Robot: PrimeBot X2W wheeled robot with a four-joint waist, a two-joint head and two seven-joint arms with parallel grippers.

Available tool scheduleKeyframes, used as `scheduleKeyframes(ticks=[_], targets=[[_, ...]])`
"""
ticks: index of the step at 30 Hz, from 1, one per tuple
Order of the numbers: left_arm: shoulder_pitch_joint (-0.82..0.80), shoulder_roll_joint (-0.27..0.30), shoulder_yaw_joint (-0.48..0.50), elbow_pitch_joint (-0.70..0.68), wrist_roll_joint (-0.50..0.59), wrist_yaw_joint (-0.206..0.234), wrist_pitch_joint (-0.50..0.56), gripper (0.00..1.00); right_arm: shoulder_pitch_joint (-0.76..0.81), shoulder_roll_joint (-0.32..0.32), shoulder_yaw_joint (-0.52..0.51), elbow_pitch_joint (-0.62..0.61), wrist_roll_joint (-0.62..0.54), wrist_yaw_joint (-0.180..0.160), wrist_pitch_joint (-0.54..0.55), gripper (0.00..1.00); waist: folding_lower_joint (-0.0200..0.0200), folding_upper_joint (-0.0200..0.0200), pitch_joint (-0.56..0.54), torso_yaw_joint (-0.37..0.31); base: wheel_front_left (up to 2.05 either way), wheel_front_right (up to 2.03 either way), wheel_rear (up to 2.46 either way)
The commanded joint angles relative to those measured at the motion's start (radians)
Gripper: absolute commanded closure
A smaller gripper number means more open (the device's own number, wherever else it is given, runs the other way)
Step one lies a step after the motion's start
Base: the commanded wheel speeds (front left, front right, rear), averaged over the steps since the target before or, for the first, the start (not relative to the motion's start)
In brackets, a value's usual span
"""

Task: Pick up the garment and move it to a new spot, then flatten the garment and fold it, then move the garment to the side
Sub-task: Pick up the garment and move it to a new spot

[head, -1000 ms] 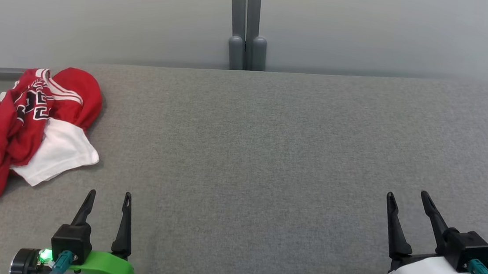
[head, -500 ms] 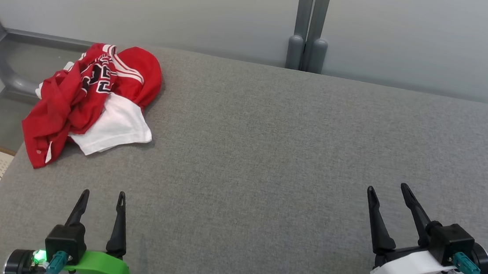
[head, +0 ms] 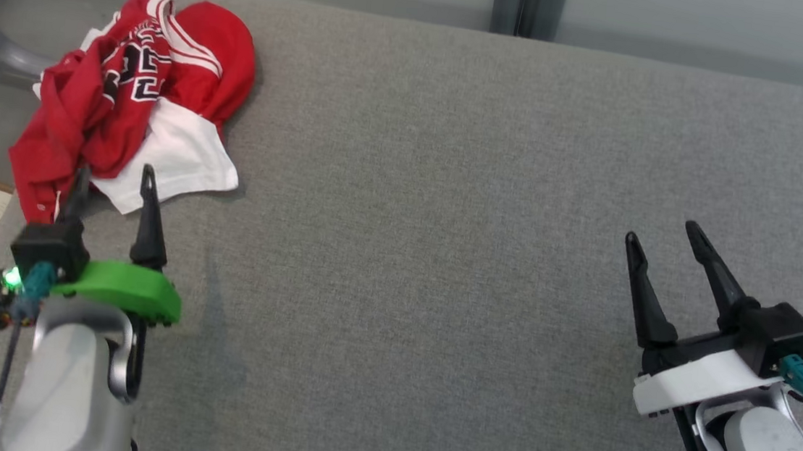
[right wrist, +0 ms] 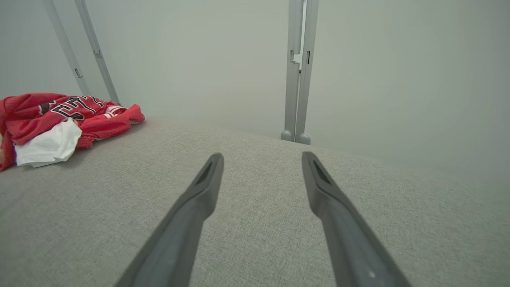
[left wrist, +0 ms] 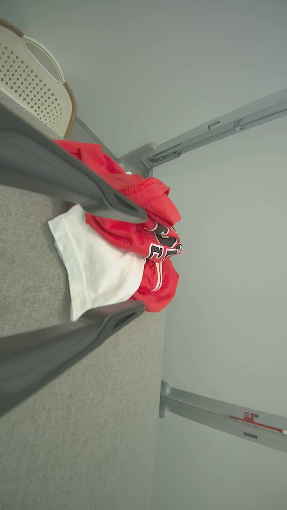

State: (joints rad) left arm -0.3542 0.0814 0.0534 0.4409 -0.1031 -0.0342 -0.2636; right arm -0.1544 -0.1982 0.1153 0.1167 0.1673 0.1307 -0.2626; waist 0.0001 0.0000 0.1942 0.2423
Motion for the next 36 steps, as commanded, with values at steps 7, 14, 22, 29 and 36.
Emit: scheduleKeyframes(ticks=[7,14,22,29,36], targets=[[-0.329,0.098,0.029,0.223,0.018,0.054,0.13,0.0,-0.075,-0.066,0.032,-0.037,0.011,0.0,-0.003,0.0,-0.0001,0.0,0.258,-0.065,0.0,0.0,0.0],[-0.49,0.16,0.051,0.439,0.007,0.095,0.288,0.0,-0.071,-0.083,0.034,-0.043,0.022,0.0,-0.003,0.0,-0.0001,0.0,0.281,-0.101,0.0,0.0,0.0],[-0.531,0.184,0.064,0.553,-0.015,0.106,0.24,1.0,-0.037,-0.052,0.034,-0.023,0.018,0.0,-0.003,0.0,-0.0001,0.0,0.224,-0.108,0.0,0.0,0.0],[-0.508,0.218,0.071,0.549,-0.038,0.075,0.146,1.0,0.004,-0.016,0.049,0.0,0.02,0.0,-0.003,0.0,-0.0001,0.0,0.123,-0.088,0.0,0.0,0.0],[-0.487,0.242,0.058,0.425,-0.051,0.019,0.113,1.0,0.041,0.034,0.046,0.018,0.025,0.0,-0.003,0.0,-0.0001,0.0,0.026,-0.101,0.0,0.0,0.0]])
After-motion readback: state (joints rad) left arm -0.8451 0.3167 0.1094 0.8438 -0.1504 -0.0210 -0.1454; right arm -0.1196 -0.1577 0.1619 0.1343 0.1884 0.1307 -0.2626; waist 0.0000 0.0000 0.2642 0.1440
